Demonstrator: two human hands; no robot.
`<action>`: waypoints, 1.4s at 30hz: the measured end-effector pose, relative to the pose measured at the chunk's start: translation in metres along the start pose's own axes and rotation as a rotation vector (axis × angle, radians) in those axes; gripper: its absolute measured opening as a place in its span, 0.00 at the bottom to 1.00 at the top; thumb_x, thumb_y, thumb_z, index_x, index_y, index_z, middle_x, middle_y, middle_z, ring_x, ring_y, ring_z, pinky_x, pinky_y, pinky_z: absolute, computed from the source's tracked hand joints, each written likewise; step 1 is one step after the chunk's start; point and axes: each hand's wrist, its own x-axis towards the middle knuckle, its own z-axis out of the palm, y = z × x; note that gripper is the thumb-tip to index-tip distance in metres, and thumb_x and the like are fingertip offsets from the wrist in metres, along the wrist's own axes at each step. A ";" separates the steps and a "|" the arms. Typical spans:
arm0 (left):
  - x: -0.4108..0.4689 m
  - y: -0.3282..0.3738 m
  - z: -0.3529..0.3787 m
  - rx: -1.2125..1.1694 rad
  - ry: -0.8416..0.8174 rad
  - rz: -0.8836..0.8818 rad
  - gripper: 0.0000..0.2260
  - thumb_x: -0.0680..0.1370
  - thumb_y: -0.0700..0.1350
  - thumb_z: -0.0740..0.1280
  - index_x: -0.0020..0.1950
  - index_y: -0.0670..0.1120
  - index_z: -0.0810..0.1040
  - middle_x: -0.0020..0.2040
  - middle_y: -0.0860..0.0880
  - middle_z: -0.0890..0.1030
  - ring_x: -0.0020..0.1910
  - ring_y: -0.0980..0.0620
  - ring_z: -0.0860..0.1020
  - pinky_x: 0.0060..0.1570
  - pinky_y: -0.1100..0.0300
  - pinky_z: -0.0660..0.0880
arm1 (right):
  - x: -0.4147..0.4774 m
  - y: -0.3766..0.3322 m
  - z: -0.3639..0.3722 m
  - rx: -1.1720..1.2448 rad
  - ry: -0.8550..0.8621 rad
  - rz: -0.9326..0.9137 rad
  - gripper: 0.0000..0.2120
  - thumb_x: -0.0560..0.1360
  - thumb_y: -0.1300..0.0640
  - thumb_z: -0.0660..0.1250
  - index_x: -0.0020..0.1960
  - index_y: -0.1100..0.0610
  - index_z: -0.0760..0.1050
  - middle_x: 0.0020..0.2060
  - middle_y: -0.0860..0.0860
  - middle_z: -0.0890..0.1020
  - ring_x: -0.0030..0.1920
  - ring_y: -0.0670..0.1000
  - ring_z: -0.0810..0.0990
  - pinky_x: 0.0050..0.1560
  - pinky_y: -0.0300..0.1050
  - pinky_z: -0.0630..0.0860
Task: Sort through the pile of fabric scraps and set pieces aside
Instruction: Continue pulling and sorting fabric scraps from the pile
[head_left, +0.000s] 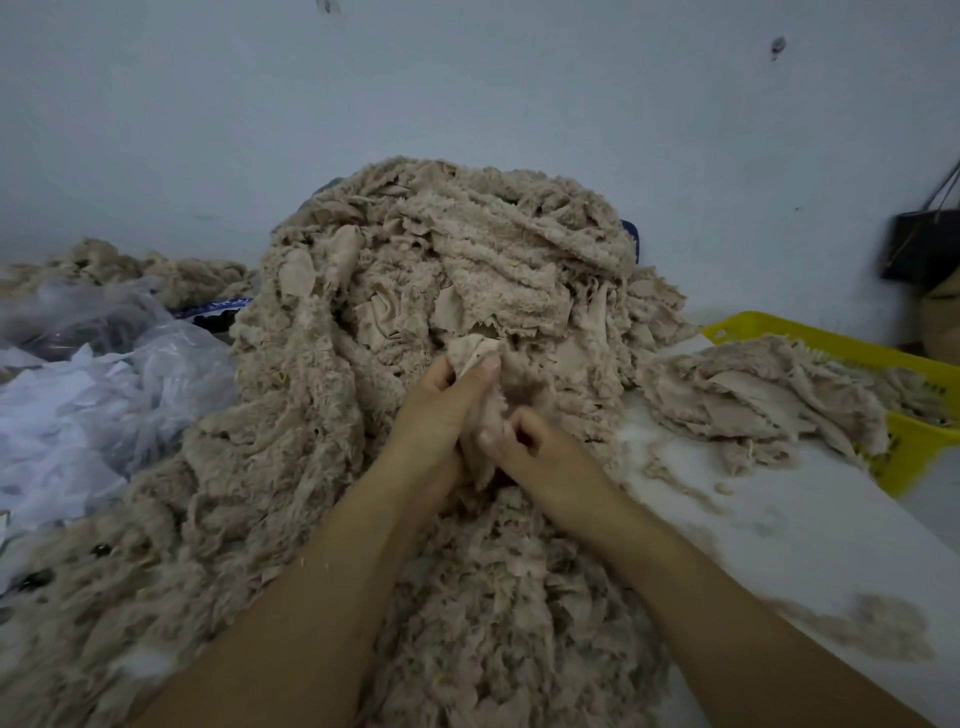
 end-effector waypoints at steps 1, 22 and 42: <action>0.001 0.001 -0.001 -0.020 0.010 0.015 0.04 0.78 0.44 0.70 0.52 0.46 0.81 0.46 0.47 0.86 0.44 0.52 0.85 0.38 0.60 0.80 | 0.000 0.000 0.002 -0.021 0.002 -0.011 0.15 0.81 0.45 0.62 0.39 0.51 0.69 0.27 0.36 0.74 0.28 0.36 0.72 0.29 0.27 0.67; 0.009 0.008 -0.018 -0.454 0.280 -0.172 0.19 0.84 0.53 0.58 0.64 0.41 0.78 0.51 0.43 0.86 0.46 0.47 0.85 0.38 0.52 0.81 | 0.001 0.000 -0.019 0.172 0.229 0.071 0.17 0.74 0.35 0.58 0.35 0.42 0.79 0.36 0.43 0.80 0.35 0.42 0.78 0.33 0.32 0.72; 0.001 0.006 -0.009 -0.350 -0.025 -0.146 0.16 0.76 0.50 0.69 0.55 0.40 0.83 0.50 0.42 0.85 0.49 0.47 0.84 0.50 0.53 0.82 | 0.004 0.008 0.001 -0.056 0.099 -0.065 0.15 0.82 0.45 0.58 0.37 0.40 0.72 0.27 0.38 0.72 0.28 0.39 0.68 0.29 0.33 0.65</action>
